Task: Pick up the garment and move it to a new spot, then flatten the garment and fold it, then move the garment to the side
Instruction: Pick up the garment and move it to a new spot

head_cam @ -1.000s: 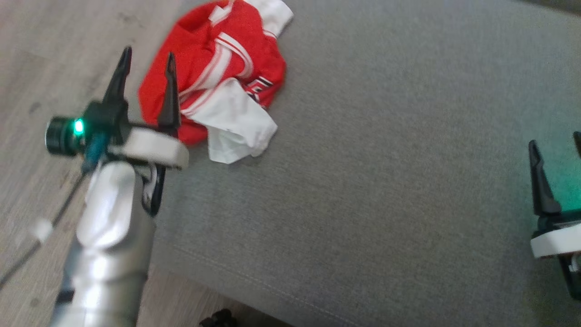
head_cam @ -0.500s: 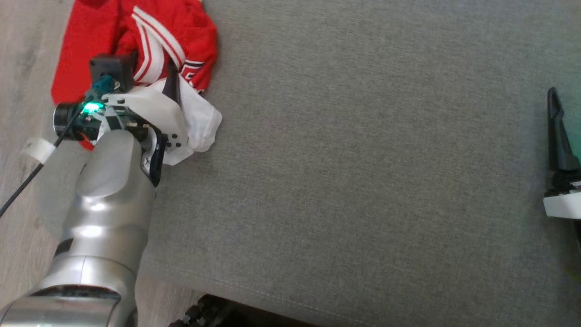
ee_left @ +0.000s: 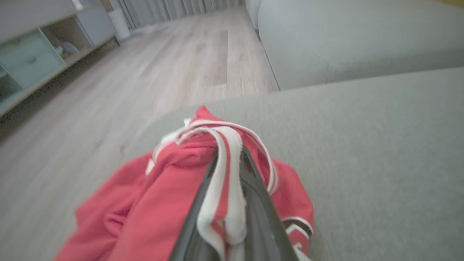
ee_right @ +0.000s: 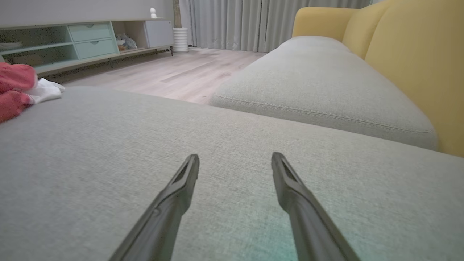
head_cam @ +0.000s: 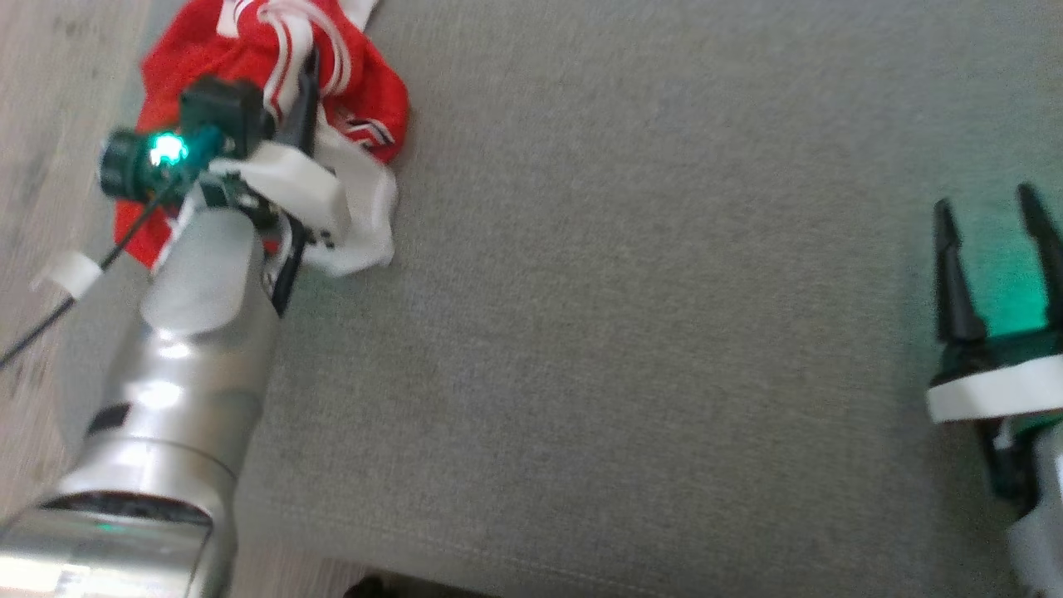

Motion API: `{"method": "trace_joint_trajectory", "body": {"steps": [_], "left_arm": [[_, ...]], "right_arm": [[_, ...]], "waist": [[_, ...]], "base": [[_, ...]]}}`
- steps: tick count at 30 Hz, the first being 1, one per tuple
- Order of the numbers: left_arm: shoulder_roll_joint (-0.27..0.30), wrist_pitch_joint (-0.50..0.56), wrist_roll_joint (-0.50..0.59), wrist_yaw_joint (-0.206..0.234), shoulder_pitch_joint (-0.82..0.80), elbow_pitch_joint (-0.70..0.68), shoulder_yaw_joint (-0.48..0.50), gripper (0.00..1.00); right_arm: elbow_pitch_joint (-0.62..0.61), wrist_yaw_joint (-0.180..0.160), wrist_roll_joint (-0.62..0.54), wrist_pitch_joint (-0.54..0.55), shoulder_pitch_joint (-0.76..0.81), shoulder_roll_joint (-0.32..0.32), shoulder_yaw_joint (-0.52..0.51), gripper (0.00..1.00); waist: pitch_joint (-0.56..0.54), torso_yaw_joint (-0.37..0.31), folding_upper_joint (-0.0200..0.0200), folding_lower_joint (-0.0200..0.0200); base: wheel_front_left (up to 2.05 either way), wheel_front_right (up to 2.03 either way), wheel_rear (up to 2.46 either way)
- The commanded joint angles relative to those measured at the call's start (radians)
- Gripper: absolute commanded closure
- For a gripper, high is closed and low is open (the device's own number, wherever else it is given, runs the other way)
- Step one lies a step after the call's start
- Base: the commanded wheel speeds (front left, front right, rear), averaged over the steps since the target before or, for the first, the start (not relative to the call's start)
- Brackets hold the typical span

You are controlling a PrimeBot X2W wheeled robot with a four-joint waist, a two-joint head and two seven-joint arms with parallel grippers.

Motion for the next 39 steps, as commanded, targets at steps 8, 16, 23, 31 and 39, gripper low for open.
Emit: {"method": "trace_joint_trajectory", "body": {"steps": [8, 16, 23, 31, 39], "left_arm": [[0.081, -0.026, 0.057, 0.008, -0.135, -0.140, -0.042, 1.00], [0.038, 0.011, 0.059, -0.001, -0.239, -0.247, -0.109, 1.00], [0.003, 0.052, 0.016, -0.006, -0.281, -0.242, -0.168, 1.00], [-0.023, 0.020, -0.008, -0.007, -0.081, -0.204, -0.361, 1.00], [-0.030, -0.040, -0.044, 0.056, 0.243, -0.206, -0.487, 0.00]], "right_arm": [[-0.001, 0.007, 0.004, -0.002, 0.079, 0.124, 0.027, 0.00], [0.000, 0.007, 0.004, -0.002, 0.168, 0.196, 0.032, 0.00], [-0.023, 0.007, 0.002, -0.002, 0.213, 0.211, 0.031, 0.00], [-0.035, 0.007, 0.013, -0.002, 0.226, 0.216, 0.050, 0.00], [-0.024, 0.007, 0.015, -0.002, 0.216, 0.215, 0.061, 0.00]], "waist": [[-0.296, -0.194, 0.0000, -0.0001], [-0.446, -0.372, 0.0000, -0.0001], [-0.497, -0.478, 0.0000, -0.0001], [-0.454, -0.509, 0.0000, -0.0001], [-0.395, -0.477, 0.0000, -0.0001]], "base": [[0.00, 0.00, 0.00], [0.00, 0.00, 0.00], [0.00, 0.00, 0.00], [0.00, 0.00, 0.00], [0.00, 0.00, 0.00]]}}
